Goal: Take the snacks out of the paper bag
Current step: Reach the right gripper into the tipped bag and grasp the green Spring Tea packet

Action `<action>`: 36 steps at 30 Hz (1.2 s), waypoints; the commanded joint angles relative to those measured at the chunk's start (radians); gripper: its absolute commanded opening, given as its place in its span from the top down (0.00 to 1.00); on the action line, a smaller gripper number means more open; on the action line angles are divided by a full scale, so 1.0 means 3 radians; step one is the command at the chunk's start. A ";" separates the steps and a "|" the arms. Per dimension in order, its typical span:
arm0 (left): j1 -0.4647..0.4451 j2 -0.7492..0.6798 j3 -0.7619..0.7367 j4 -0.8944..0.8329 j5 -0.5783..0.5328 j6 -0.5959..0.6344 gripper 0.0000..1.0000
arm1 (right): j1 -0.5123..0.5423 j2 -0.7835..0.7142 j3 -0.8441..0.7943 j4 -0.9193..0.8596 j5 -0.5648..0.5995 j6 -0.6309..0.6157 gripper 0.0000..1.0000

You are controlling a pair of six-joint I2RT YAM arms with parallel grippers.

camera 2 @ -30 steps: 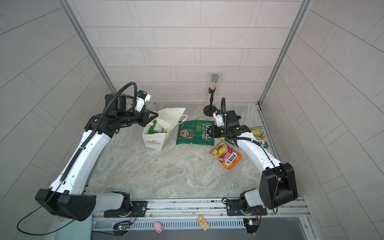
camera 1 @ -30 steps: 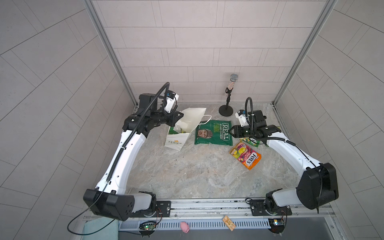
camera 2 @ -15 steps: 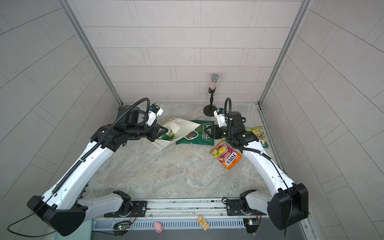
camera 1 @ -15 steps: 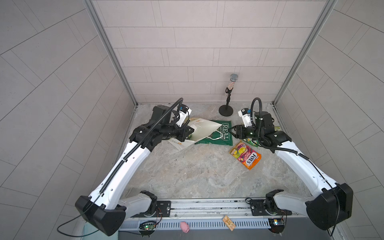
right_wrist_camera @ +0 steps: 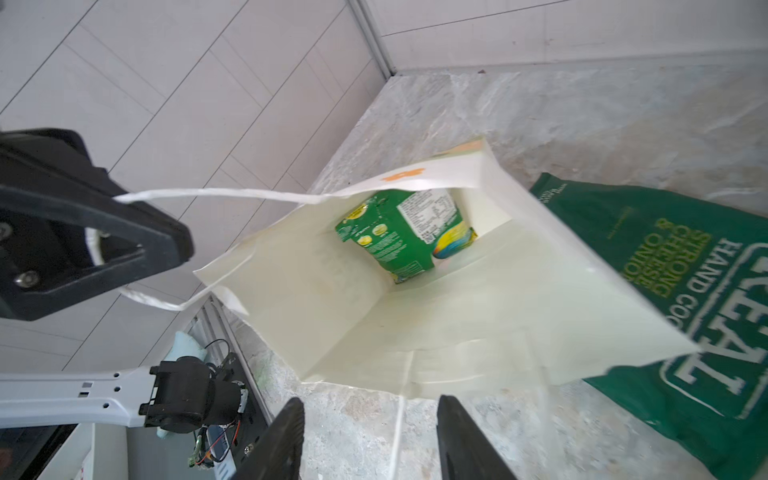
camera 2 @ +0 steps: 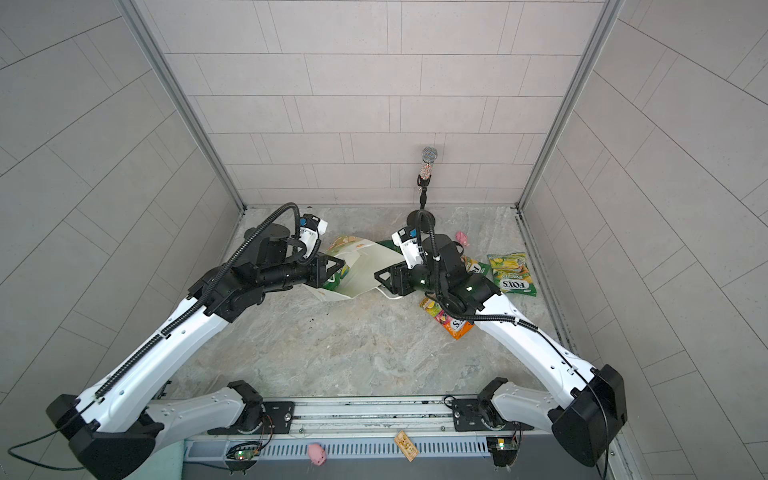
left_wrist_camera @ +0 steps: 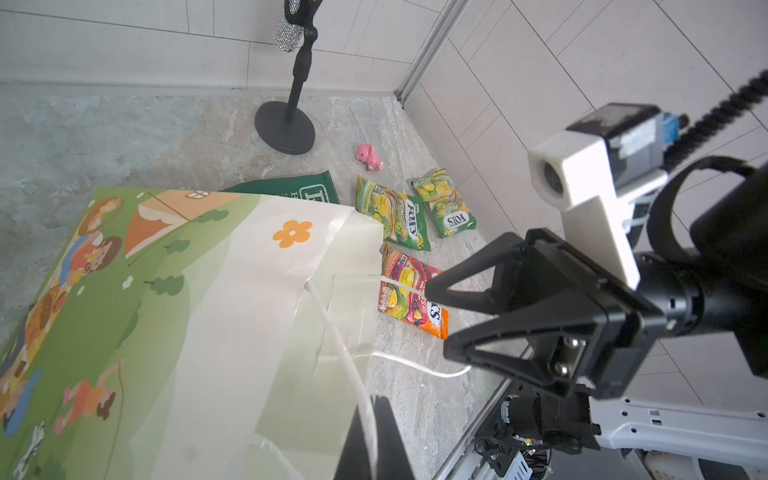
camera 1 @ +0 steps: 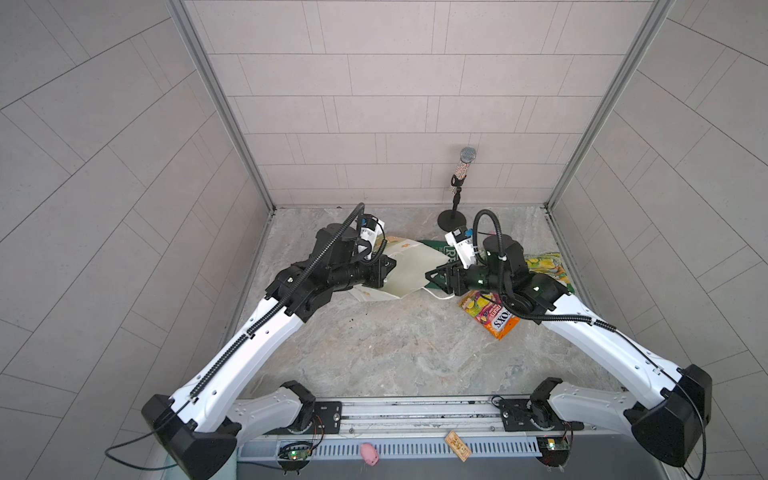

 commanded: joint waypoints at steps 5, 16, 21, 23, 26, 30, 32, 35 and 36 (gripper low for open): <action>-0.0177 -0.0078 -0.0057 0.0250 -0.0145 -0.0273 1.00 | 0.0393 0.0379 -0.0160 0.0579 0.0503 0.0340 0.48; -0.0468 -0.0246 -0.0205 0.0251 -0.0292 -0.0351 1.00 | 0.0551 0.0533 -0.0496 0.0554 0.0866 0.0506 0.50; -0.0669 -0.0403 -0.0324 0.0237 -0.0511 -0.0488 1.00 | 0.0589 0.0473 -0.0790 0.0577 0.1003 0.0532 0.50; -0.0794 -0.0435 -0.0329 0.0215 -0.0662 -0.0511 1.00 | 0.0603 0.0446 -0.0885 0.0595 0.1061 0.0541 0.50; -0.0895 -0.0431 -0.0360 0.0214 -0.0862 -0.0589 1.00 | 0.0599 0.0405 -0.0970 0.0627 0.1108 0.0584 0.50; -0.1036 -0.0372 -0.0378 0.0221 -0.1071 -0.0653 1.00 | 0.0608 0.0325 -0.1081 0.0805 0.1070 0.0753 0.50; -0.1077 -0.0338 -0.0403 0.0255 -0.1135 -0.0689 1.00 | 0.0609 0.0275 -0.1160 0.0918 0.1087 0.0888 0.49; -0.1099 -0.0320 -0.0433 0.0309 -0.1208 -0.0739 1.00 | 0.0631 0.0217 -0.1235 0.1034 0.1182 0.1120 0.50; -0.1115 -0.0311 -0.0443 0.0325 -0.1247 -0.0749 1.00 | 0.0638 0.0201 -0.1261 0.1070 0.1217 0.1190 0.50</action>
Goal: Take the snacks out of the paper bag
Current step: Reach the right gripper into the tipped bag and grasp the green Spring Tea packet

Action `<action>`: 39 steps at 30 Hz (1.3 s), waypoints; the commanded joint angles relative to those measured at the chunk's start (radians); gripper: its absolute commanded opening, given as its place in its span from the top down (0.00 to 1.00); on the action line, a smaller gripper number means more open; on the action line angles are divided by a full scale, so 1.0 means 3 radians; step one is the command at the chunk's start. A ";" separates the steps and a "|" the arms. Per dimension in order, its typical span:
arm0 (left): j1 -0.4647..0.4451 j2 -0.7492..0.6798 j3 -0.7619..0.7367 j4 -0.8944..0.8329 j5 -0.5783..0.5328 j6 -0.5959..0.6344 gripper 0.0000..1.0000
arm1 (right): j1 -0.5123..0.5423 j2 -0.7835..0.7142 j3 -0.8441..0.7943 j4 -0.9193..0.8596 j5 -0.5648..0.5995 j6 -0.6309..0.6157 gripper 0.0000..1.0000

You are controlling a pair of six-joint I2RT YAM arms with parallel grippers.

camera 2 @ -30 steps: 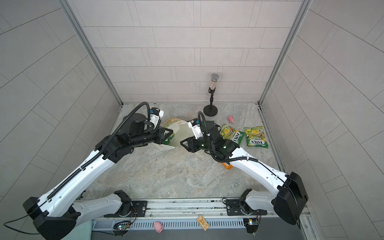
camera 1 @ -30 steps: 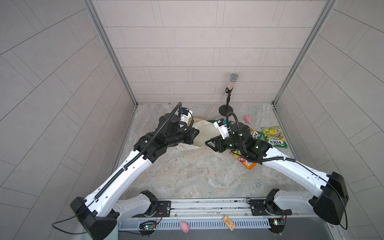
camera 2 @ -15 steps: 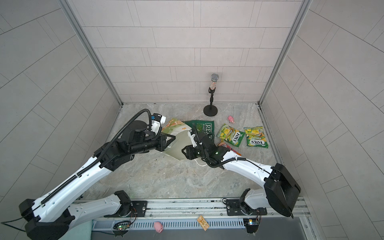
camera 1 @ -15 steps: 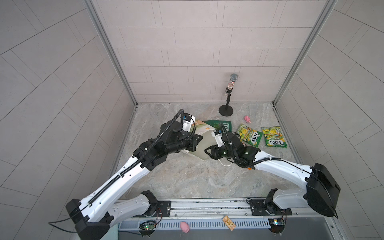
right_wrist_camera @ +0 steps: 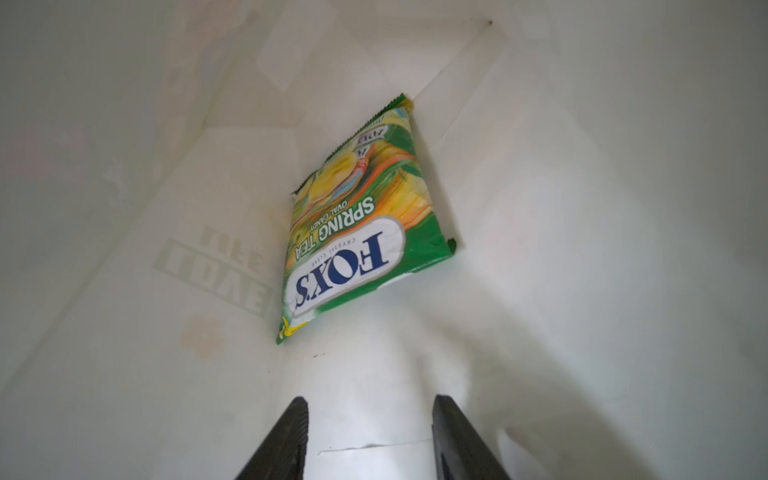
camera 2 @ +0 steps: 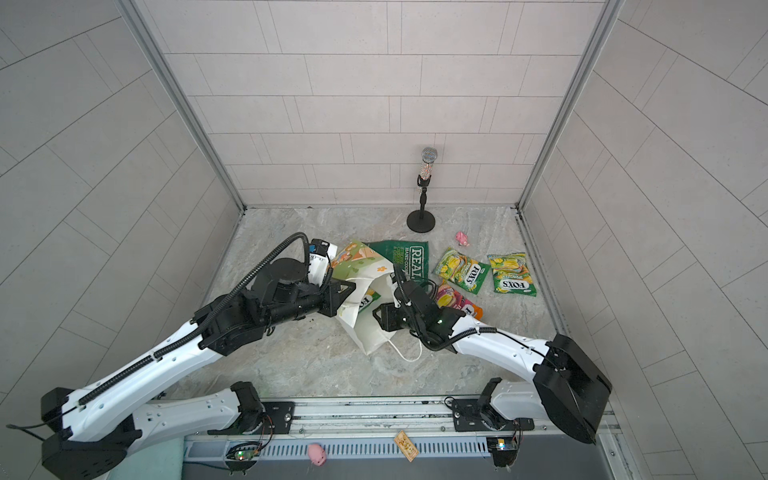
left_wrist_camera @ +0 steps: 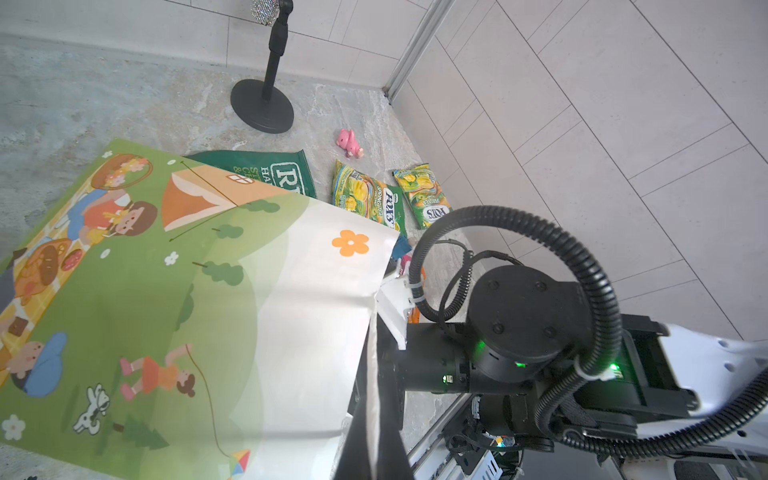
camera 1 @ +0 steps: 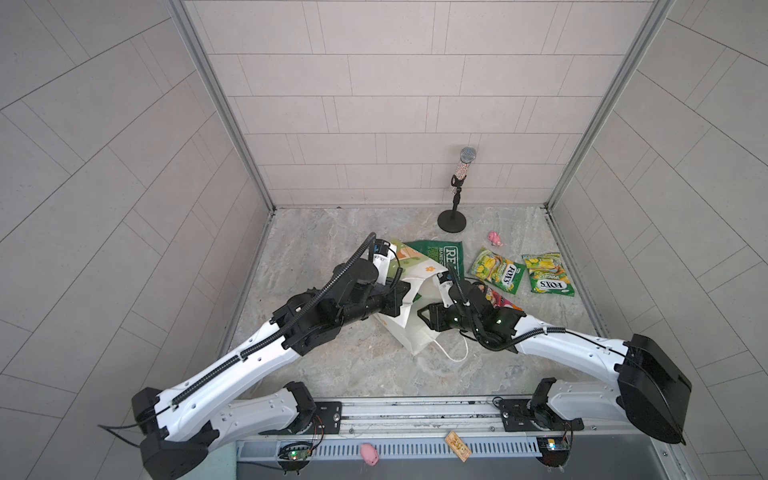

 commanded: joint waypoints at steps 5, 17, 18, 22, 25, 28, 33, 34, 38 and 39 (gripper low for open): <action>-0.0076 0.0012 -0.0079 0.0182 -0.0306 -0.0135 1.00 | 0.0089 -0.0099 -0.0129 0.0463 0.0302 0.0666 0.54; -0.0102 0.0031 -0.0100 0.0243 -0.0643 -0.0208 1.00 | 0.0474 0.0135 -0.0068 0.0722 0.0399 0.0918 0.58; -0.0100 0.0031 -0.0105 0.0250 -0.0656 -0.0213 1.00 | 0.0484 0.0191 -0.0044 0.0747 0.0361 0.0935 0.58; -0.0099 0.0021 -0.0114 0.0279 -0.0653 -0.0213 1.00 | 0.0515 0.0366 -0.0005 0.0825 0.0323 0.1038 0.58; -0.0102 0.0021 -0.0114 0.0292 -0.0627 -0.0204 1.00 | 0.0512 0.0470 0.0022 0.0781 0.0431 0.1165 0.59; -0.0101 0.0030 -0.0113 0.0300 -0.0588 -0.0180 1.00 | 0.0516 0.0534 0.0097 0.0630 0.0552 0.1287 0.58; -0.0101 0.0032 -0.0116 0.0319 -0.0546 -0.0175 1.00 | 0.0516 0.0581 0.0189 0.0438 0.0788 0.1462 0.58; -0.0102 0.0036 -0.0113 0.0325 -0.0541 -0.0170 1.00 | 0.0514 0.0590 0.0186 0.0447 0.0825 0.1498 0.57; -0.0101 0.0030 -0.0112 0.0326 -0.0499 -0.0152 1.00 | 0.0516 0.0636 0.0153 0.0548 0.0921 0.1644 0.57; -0.0102 0.0024 -0.0113 0.0327 -0.0498 -0.0153 1.00 | 0.0512 0.0655 0.0160 0.0552 0.0934 0.1665 0.57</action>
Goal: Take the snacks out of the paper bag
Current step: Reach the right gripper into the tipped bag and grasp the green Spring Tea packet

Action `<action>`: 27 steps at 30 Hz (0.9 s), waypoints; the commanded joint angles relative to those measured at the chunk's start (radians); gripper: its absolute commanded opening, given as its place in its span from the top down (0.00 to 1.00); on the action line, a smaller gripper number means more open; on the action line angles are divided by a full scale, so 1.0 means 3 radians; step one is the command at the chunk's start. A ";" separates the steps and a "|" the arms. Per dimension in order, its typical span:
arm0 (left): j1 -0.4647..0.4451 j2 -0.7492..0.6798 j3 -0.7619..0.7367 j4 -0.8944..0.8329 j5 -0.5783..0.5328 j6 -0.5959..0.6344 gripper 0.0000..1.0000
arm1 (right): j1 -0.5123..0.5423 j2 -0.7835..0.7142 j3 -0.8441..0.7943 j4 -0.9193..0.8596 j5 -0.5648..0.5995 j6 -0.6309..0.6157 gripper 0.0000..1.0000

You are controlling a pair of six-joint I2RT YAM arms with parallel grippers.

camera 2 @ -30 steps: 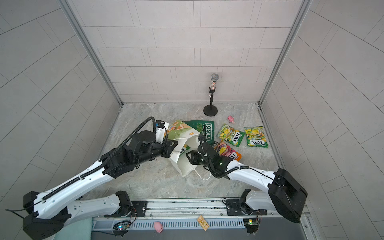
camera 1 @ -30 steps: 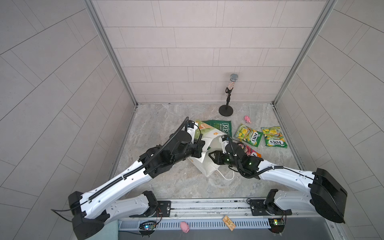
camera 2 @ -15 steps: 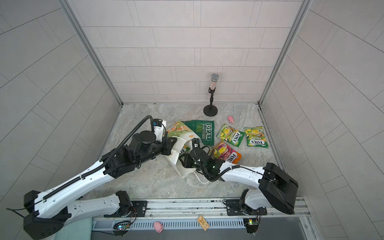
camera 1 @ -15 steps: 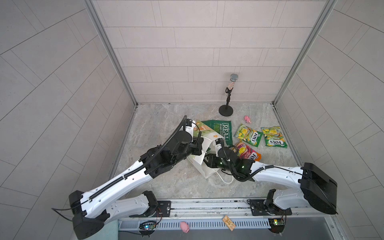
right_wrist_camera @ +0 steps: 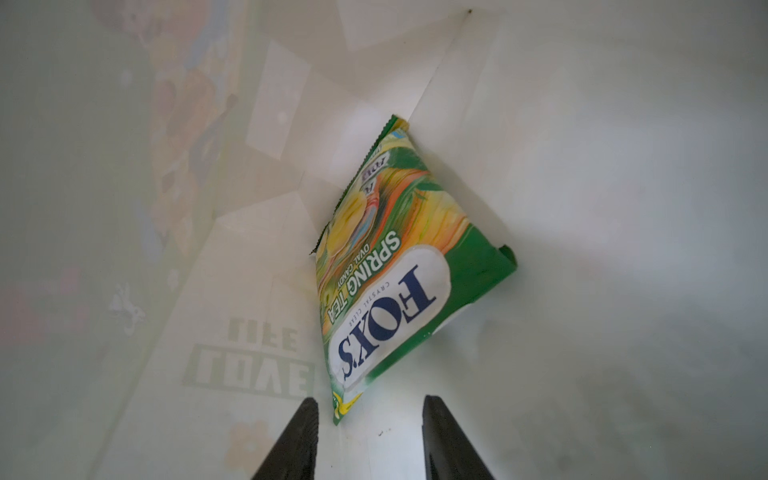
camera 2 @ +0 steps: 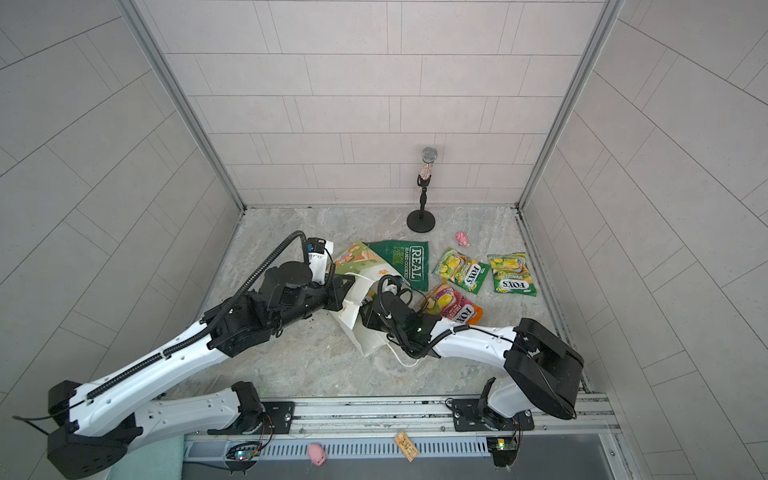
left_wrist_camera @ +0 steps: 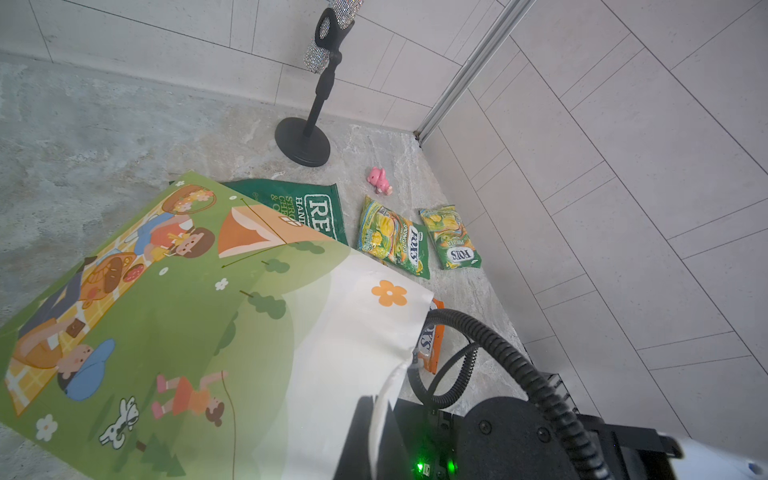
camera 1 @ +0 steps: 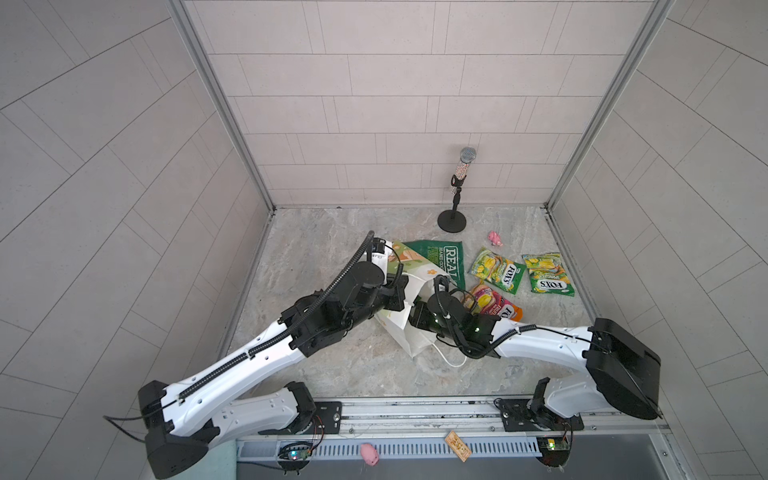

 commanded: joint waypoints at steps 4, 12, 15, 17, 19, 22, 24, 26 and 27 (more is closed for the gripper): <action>-0.0015 -0.0027 -0.0030 0.0080 0.0014 0.0049 1.00 | 0.0017 0.0144 0.0055 -0.0058 0.0218 0.0262 0.57; -0.0013 0.0004 -0.0013 0.0101 0.0121 0.0057 1.00 | 0.0015 0.0328 0.0083 0.0115 0.0250 0.0349 0.57; -0.0014 0.0005 -0.0008 0.0107 0.0142 0.0059 1.00 | 0.0012 0.0410 0.0154 0.0117 0.0264 0.0364 0.57; -0.0012 0.0009 -0.0006 0.0117 0.0166 0.0069 1.00 | 0.0008 0.0462 0.0182 0.0113 0.0295 0.0399 0.57; -0.0014 0.0012 -0.0001 0.0117 0.0202 0.0074 1.00 | 0.0009 0.0489 0.0178 0.0121 0.0351 0.0458 0.57; -0.0014 0.0025 0.0004 0.0124 0.0259 0.0082 1.00 | 0.0003 0.0527 0.0180 0.0197 0.0408 0.0470 0.57; -0.0015 0.0029 0.0006 0.0132 0.0286 0.0089 1.00 | -0.0017 0.0572 0.0223 0.0231 0.0392 0.0444 0.58; -0.0015 0.0029 0.0010 0.0133 0.0297 0.0090 1.00 | -0.0037 0.0643 0.0269 0.0278 0.0365 0.0439 0.58; -0.0011 0.0026 0.0011 0.0134 0.0305 0.0092 1.00 | -0.0041 0.0675 0.0293 0.0322 0.0345 0.0417 0.59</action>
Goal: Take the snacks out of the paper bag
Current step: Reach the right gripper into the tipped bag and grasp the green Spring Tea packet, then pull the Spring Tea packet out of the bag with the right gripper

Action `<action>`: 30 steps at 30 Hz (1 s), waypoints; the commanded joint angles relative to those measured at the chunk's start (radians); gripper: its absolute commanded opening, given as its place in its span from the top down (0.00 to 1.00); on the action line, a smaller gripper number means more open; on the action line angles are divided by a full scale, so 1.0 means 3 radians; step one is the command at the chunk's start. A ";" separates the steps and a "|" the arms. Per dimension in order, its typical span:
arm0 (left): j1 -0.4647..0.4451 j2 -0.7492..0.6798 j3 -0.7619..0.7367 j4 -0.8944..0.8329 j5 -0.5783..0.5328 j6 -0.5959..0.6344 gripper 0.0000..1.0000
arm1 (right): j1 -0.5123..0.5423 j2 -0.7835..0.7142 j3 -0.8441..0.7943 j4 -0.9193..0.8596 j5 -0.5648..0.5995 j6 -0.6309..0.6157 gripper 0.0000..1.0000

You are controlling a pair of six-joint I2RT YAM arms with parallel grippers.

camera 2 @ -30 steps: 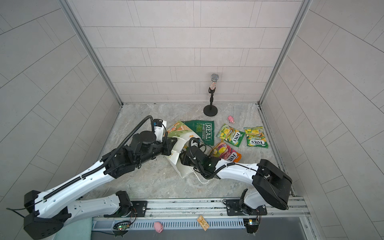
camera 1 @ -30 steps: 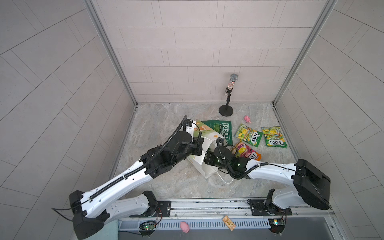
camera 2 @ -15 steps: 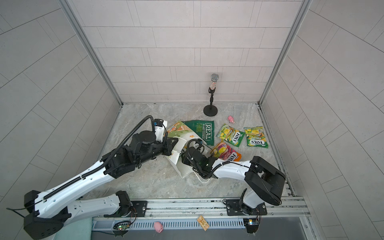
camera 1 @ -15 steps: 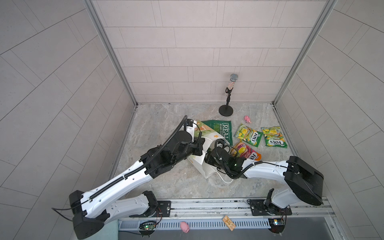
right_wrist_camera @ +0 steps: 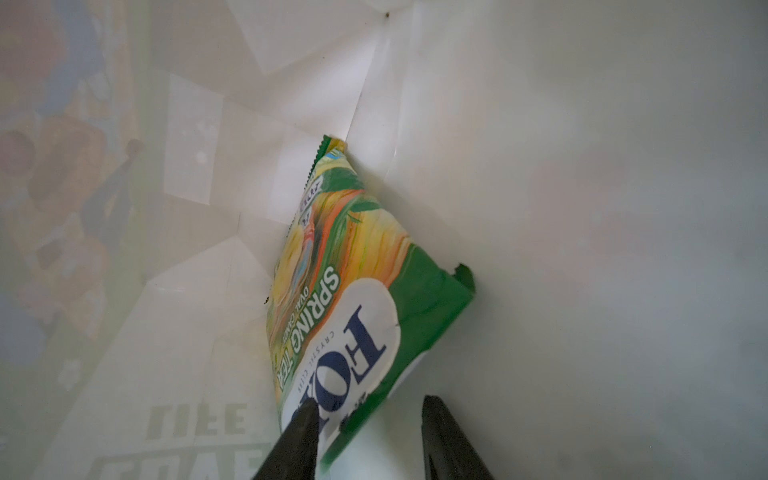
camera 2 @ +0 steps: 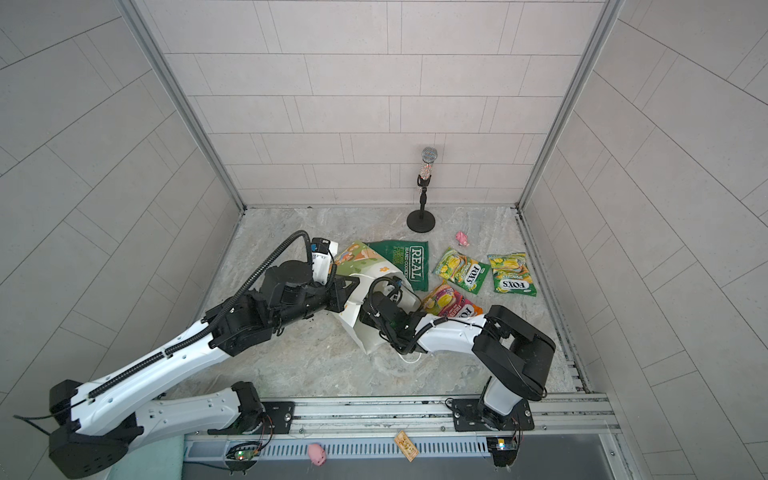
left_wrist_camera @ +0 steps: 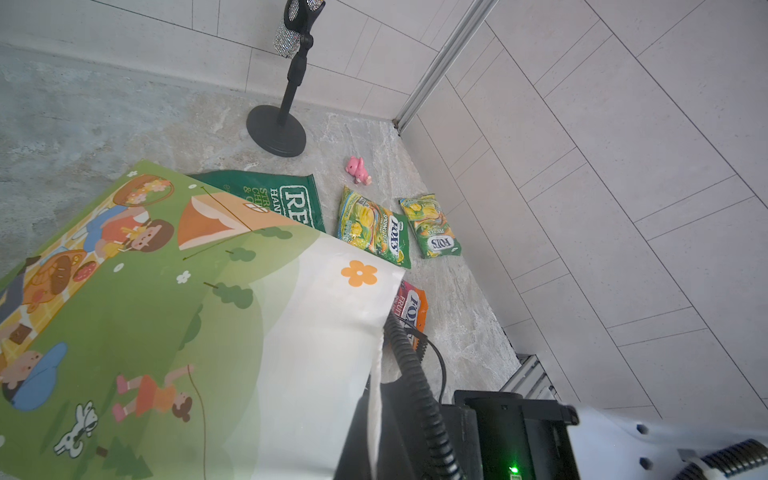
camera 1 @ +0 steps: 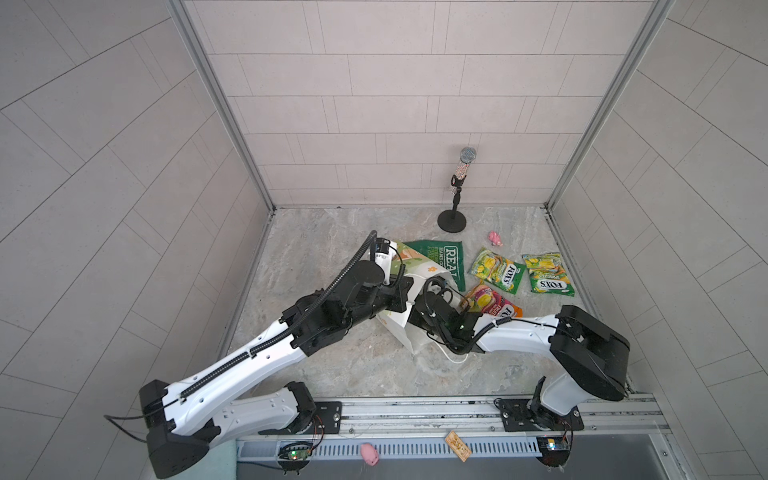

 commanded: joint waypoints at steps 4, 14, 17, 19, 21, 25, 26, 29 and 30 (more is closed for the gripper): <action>-0.0015 -0.0010 0.0036 0.0046 0.0090 0.0088 1.00 | -0.0029 0.0188 0.0167 0.0162 0.0041 0.0033 0.60; -0.0011 -0.0118 -0.0042 -0.0079 -0.0159 0.0108 1.00 | -0.0057 0.0226 0.0307 0.0261 -0.0087 -0.0270 1.00; -0.0015 -0.0143 -0.0067 -0.0092 -0.0276 0.0115 1.00 | -0.0059 0.0099 0.0324 0.0185 -0.0109 -0.0448 1.00; -0.0015 -0.0147 -0.0086 -0.0086 -0.0344 0.0118 1.00 | -0.0057 -0.0004 0.0312 0.0159 -0.0139 -0.0566 1.00; -0.0015 -0.0124 -0.0088 -0.0098 -0.0414 0.0118 1.00 | -0.0059 -0.0126 0.0322 0.0078 -0.0157 -0.0668 1.00; -0.0013 -0.0084 -0.0098 -0.0132 -0.0540 0.0113 1.00 | -0.0057 -0.0366 0.0346 -0.0155 -0.0138 -0.0913 1.00; -0.0015 -0.0082 -0.0111 -0.0124 -0.0563 0.0113 1.00 | -0.0059 -0.0421 0.0354 -0.0215 -0.0132 -0.0958 1.00; -0.0012 -0.0087 -0.0112 -0.0132 -0.0656 0.0113 1.00 | -0.0059 -0.0585 0.0344 -0.0348 -0.0123 -0.1063 1.00; -0.0012 -0.0097 -0.0119 -0.0135 -0.0681 0.0118 1.00 | -0.0060 -0.0633 0.0344 -0.0395 -0.0125 -0.1099 1.00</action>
